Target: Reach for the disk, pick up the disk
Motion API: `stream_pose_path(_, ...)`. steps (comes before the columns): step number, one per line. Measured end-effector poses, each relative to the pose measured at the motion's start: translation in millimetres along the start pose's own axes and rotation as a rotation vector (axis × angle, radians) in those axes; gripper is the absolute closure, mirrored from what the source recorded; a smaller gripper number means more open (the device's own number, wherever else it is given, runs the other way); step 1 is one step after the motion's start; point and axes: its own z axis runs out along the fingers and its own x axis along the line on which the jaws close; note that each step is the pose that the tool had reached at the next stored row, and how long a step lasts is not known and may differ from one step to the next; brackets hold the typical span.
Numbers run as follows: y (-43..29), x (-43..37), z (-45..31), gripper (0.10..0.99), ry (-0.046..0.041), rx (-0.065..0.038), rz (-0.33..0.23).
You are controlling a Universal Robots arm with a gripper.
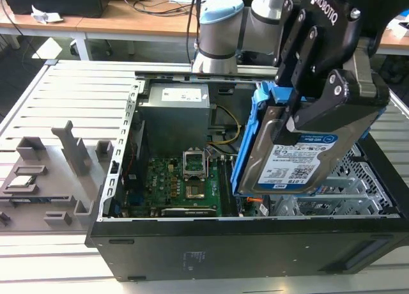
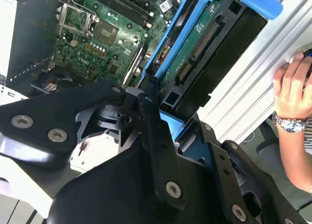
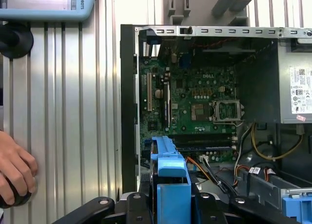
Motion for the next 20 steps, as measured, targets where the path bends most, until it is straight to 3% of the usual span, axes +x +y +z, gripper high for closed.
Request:
stream_pose_path(8,-27.2,-0.7,-1.6,0.718,0.0002,-0.001,0.0)
stream_pose_path(11,-41.2,-1.1,-2.4,0.718,0.0001,-0.001,0.0)
stream_pose_path(20,-69.9,-1.9,-4.0,0.718,0.0001,-0.002,0.0)
